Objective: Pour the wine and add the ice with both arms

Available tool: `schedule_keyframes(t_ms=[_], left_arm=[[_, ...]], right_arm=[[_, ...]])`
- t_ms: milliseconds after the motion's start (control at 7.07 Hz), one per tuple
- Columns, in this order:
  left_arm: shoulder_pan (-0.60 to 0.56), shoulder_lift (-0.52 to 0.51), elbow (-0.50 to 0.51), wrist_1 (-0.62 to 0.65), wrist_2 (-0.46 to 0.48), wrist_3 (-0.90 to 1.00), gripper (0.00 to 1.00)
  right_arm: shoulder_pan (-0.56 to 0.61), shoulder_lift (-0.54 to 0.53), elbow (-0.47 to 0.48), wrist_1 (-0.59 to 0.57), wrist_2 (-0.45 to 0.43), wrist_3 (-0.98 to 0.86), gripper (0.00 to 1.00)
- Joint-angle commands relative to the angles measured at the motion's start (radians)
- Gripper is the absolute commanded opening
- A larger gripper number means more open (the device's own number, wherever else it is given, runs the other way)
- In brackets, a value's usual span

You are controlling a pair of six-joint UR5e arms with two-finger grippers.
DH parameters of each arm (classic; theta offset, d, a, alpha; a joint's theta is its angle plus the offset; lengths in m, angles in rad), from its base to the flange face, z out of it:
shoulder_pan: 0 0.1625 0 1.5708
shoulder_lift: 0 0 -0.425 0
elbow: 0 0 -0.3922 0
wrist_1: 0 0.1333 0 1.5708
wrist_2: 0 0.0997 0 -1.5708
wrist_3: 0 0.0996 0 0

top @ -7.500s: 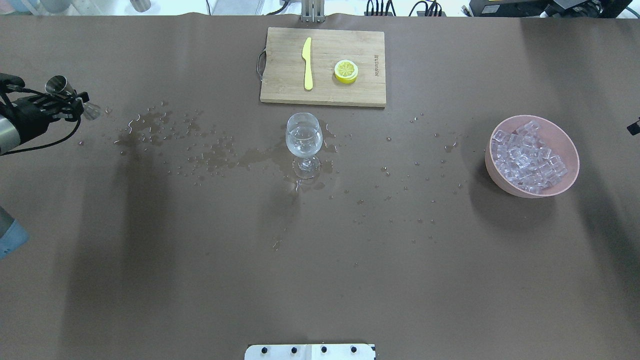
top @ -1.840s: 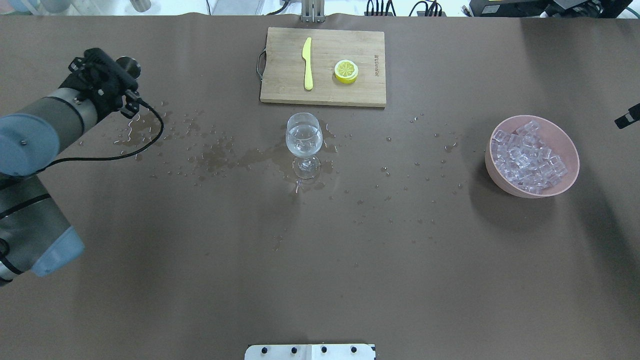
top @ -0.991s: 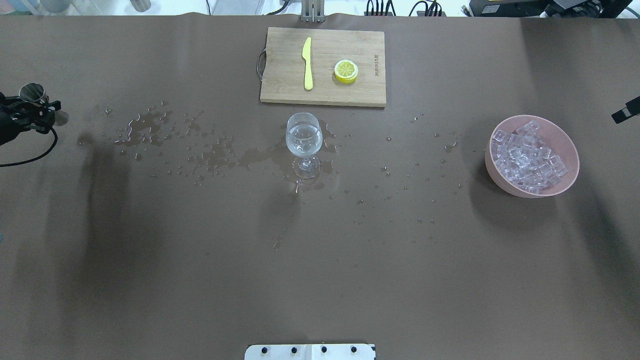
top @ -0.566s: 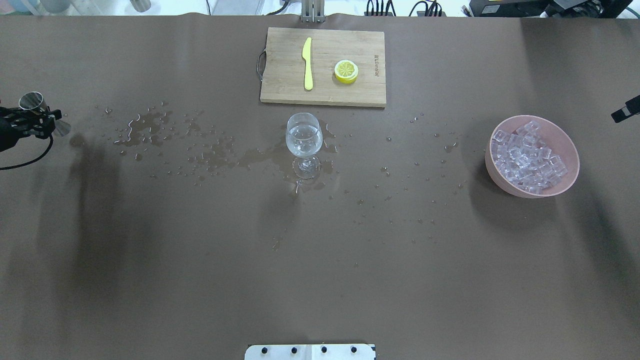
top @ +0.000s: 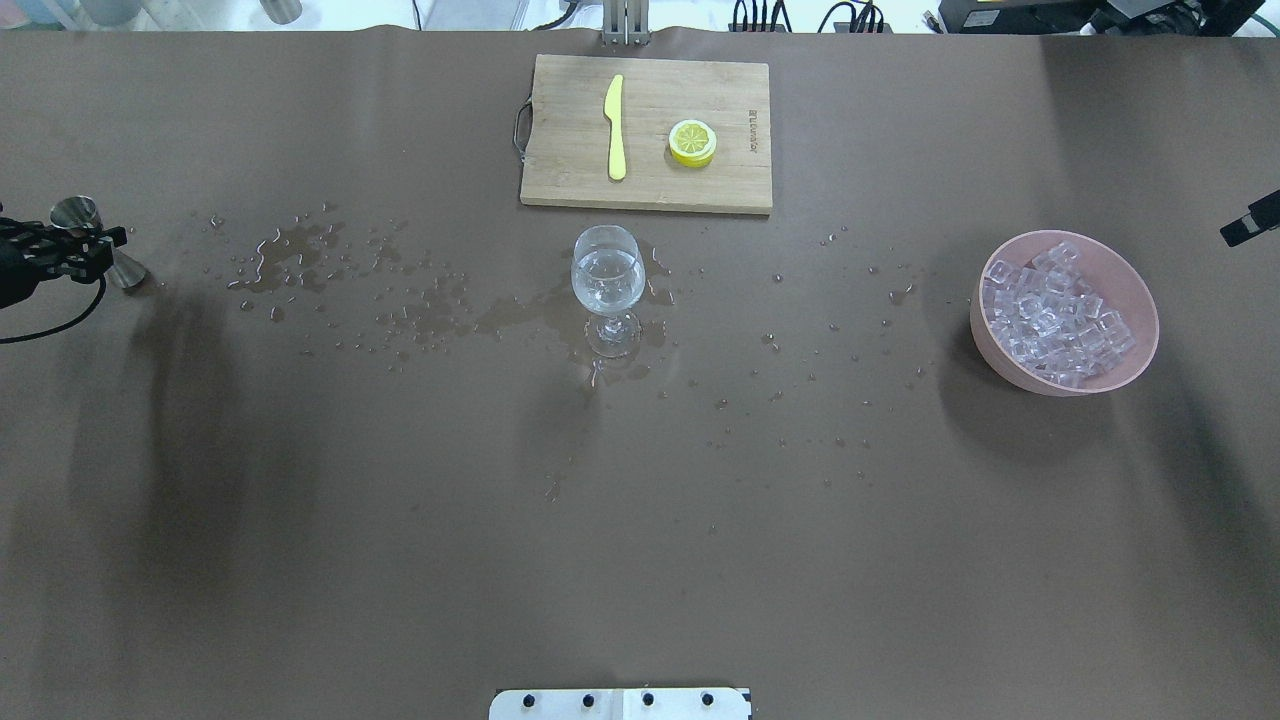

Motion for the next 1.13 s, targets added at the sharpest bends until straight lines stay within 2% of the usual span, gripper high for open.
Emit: schedule_keyframes(t_ms=[0,142,425,566,708,849,991], left_arm=[[0.0,0.013,-0.009,-0.019,-0.017,0.007,0.98],[-0.001,0.02,-0.009,-0.044,-0.019,0.007,0.98],[-0.001,0.147,-0.023,-0.16,-0.034,0.005,0.98],[-0.004,0.207,-0.052,-0.211,-0.092,-0.004,0.98],[-0.007,0.241,-0.099,-0.204,-0.123,-0.048,0.98],[-0.026,0.257,-0.112,-0.189,-0.191,-0.059,0.98],[-0.131,0.251,-0.144,-0.074,-0.338,-0.059,0.98]], right_arm=[[0.0,0.0,0.0,0.0,0.001,0.0,1.0],[0.0,0.0,0.0,0.0,0.001,0.002,1.0],[0.001,-0.005,0.011,-0.001,0.0,0.002,1.0],[0.0,-0.006,0.018,-0.002,-0.002,0.002,1.0],[0.0,-0.005,0.029,0.0,0.0,0.043,1.0],[0.0,-0.006,0.043,0.0,-0.006,0.06,1.0],[0.0,-0.009,0.044,0.0,-0.006,0.06,1.0]])
